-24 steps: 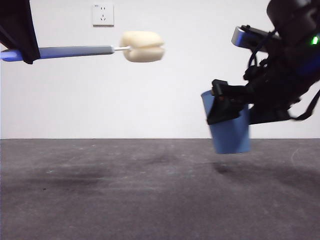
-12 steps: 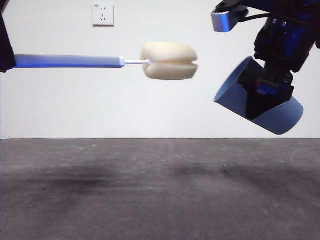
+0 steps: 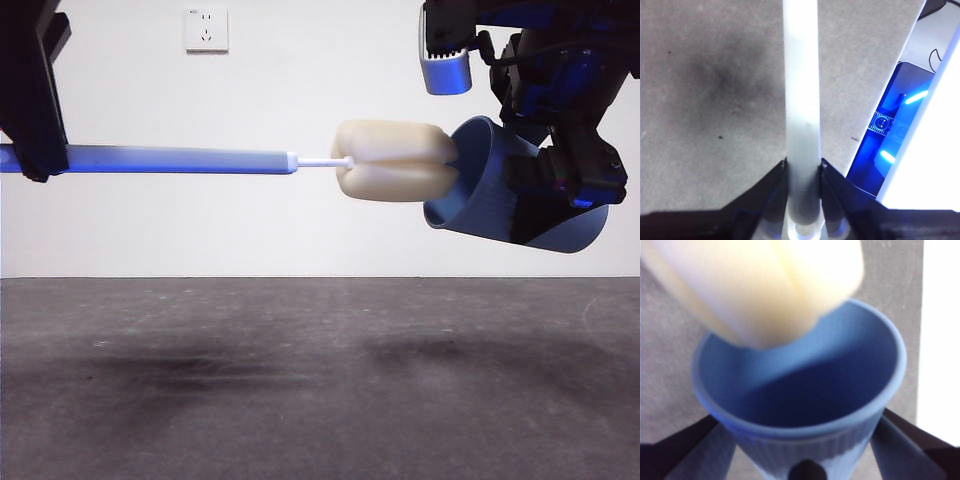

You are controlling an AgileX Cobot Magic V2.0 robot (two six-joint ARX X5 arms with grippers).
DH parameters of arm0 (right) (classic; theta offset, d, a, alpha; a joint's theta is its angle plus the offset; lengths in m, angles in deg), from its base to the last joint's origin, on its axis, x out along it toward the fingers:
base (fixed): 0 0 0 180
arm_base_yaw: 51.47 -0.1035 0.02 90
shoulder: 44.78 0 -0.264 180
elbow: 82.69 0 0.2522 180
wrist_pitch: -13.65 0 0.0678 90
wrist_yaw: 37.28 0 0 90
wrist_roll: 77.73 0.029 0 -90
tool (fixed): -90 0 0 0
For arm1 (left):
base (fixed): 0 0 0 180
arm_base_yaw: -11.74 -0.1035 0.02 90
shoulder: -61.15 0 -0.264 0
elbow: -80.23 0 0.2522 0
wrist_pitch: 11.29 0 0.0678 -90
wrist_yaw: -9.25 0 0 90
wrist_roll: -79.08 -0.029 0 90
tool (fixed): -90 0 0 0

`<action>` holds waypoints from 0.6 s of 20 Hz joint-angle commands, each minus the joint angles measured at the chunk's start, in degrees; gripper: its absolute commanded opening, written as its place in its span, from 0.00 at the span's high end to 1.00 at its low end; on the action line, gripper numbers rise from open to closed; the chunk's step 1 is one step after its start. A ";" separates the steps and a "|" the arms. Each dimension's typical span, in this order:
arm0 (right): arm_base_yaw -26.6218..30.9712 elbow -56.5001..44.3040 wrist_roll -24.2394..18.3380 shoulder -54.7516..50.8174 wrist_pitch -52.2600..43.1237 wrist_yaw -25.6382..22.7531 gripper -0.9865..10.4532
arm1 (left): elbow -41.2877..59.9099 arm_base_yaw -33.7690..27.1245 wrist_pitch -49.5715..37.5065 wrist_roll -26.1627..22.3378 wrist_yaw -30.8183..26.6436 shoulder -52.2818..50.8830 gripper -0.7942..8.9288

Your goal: Pick up the cup brush,pick up the cup,insert the brush into the cup,clean the cup,put the cup brush back,put the cup back to the fixed position on the table

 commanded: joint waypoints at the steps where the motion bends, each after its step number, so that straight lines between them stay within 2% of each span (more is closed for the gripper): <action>1: -0.46 0.20 -2.32 -0.09 -0.48 -0.66 0.92 | 0.66 0.33 -0.46 0.13 0.26 0.90 0.93; 7: -2.78 0.20 -4.96 0.20 -0.13 -1.07 0.92 | 0.66 3.23 -3.13 1.53 1.29 4.31 0.93; 12: -7.54 0.20 -6.19 1.16 -0.13 -1.90 0.92 | 0.66 5.68 -6.54 3.10 1.49 6.19 0.93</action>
